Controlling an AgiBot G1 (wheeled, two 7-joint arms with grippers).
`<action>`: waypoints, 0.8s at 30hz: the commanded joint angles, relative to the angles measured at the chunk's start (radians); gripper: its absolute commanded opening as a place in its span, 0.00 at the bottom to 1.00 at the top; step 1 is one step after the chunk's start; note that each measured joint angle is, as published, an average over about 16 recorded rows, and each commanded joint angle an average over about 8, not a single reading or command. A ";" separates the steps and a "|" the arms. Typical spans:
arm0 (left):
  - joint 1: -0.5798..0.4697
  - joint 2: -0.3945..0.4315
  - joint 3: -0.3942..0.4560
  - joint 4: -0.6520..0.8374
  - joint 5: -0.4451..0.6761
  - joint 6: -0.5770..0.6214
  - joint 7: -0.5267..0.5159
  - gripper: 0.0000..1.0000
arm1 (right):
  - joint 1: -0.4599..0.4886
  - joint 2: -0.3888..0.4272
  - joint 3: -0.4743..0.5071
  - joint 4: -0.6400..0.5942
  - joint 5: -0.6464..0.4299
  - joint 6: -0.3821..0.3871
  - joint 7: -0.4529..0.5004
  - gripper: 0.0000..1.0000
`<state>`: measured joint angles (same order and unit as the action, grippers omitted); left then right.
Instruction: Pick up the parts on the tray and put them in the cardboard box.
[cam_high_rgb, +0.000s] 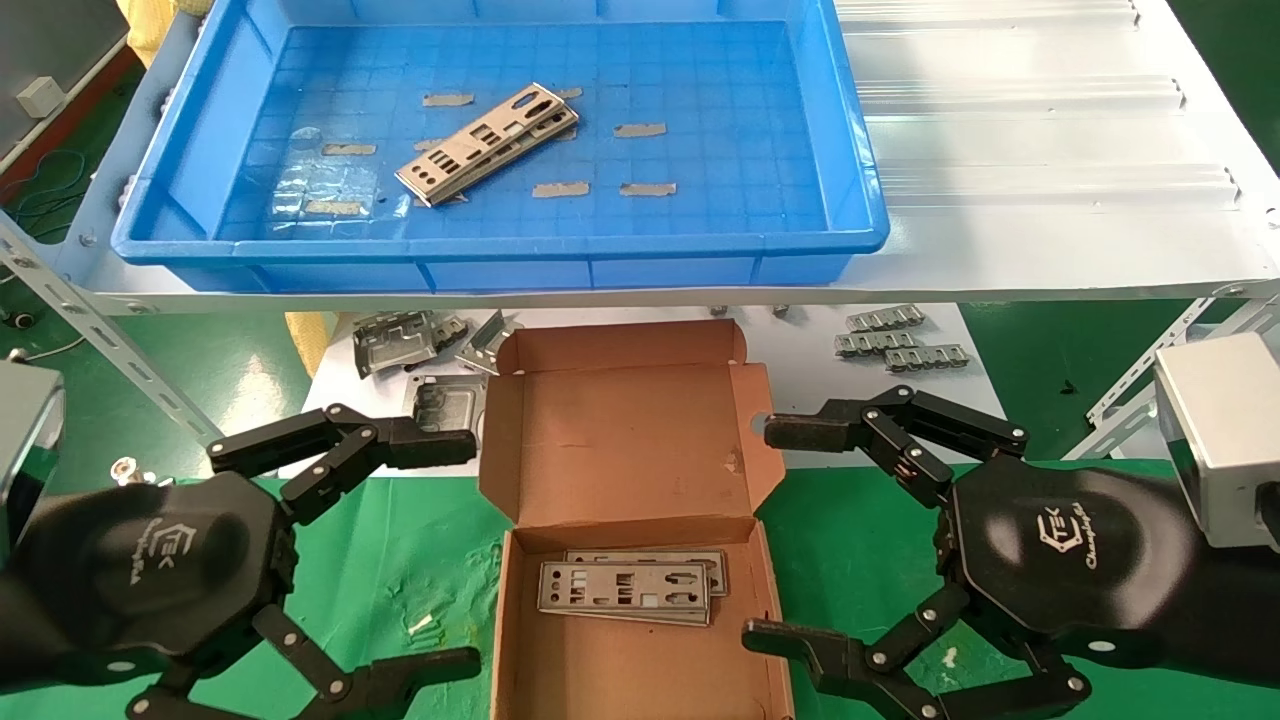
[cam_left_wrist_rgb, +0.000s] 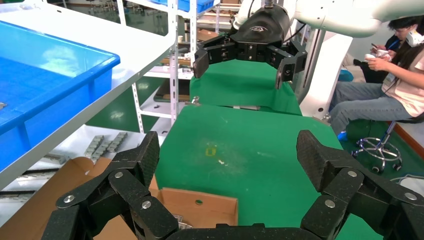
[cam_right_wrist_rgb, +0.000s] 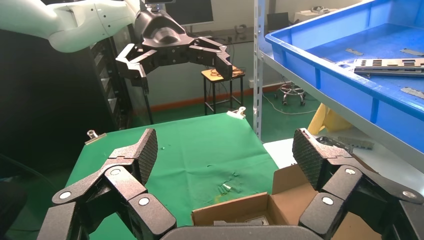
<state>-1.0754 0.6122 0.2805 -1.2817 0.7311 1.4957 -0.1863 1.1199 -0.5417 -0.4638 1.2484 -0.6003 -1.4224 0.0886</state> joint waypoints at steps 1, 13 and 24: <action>0.000 0.000 0.000 0.000 0.000 0.000 0.000 1.00 | 0.000 0.000 0.000 0.000 0.000 0.000 0.000 1.00; 0.000 0.000 0.000 0.000 0.000 0.000 0.000 1.00 | 0.000 0.000 0.000 0.000 0.000 0.000 0.000 1.00; 0.000 0.000 0.000 0.000 0.000 0.000 0.000 1.00 | 0.000 0.000 0.000 0.000 0.000 0.000 0.000 1.00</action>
<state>-1.0754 0.6122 0.2805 -1.2816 0.7311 1.4957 -0.1863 1.1199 -0.5417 -0.4638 1.2484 -0.6004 -1.4224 0.0886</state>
